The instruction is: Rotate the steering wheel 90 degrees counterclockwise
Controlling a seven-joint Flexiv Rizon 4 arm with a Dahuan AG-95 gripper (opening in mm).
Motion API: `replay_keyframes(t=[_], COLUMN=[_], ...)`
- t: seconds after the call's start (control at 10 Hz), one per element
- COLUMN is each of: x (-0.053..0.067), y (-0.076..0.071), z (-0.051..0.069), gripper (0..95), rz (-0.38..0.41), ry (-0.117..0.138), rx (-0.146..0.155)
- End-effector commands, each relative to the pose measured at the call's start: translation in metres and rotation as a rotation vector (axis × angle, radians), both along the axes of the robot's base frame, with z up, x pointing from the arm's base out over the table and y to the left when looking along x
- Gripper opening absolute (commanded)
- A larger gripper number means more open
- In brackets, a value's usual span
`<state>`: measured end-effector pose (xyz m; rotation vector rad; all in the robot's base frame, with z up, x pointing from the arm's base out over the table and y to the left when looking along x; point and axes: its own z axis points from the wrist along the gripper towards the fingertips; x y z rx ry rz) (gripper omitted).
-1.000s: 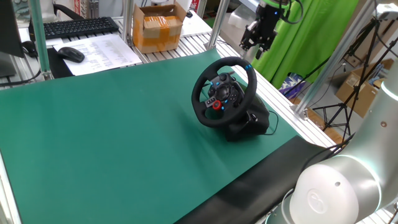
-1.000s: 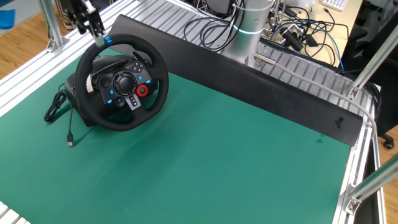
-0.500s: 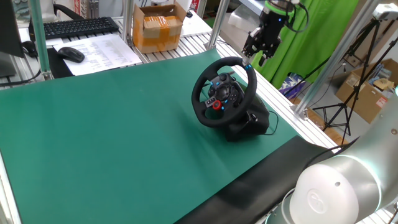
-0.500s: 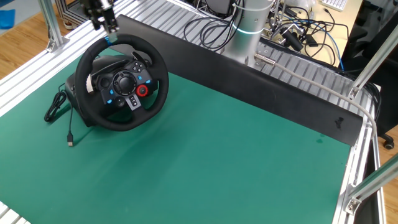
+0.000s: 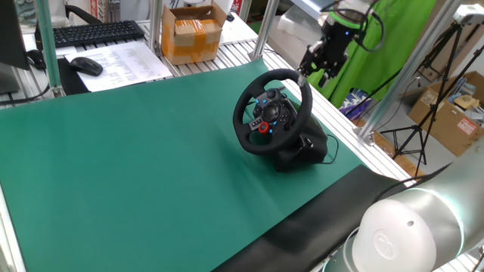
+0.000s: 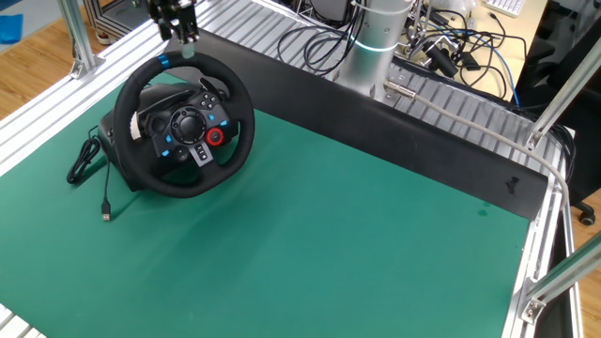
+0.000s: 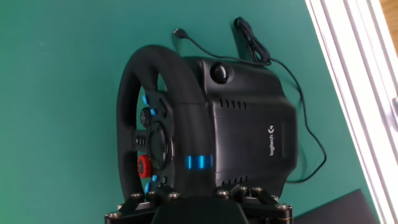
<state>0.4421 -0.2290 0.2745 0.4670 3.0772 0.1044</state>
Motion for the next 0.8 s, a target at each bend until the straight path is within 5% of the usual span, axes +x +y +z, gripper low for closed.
replay_keyframes(t=[0.1, 0.8], x=[0.0, -0.001], y=[0.0, 0.008], z=[0.0, -0.01], gripper=[57.0, 57.0], rz=[-0.007, -0.007], ry=[0.002, -0.031], rx=[0.004, -0.026])
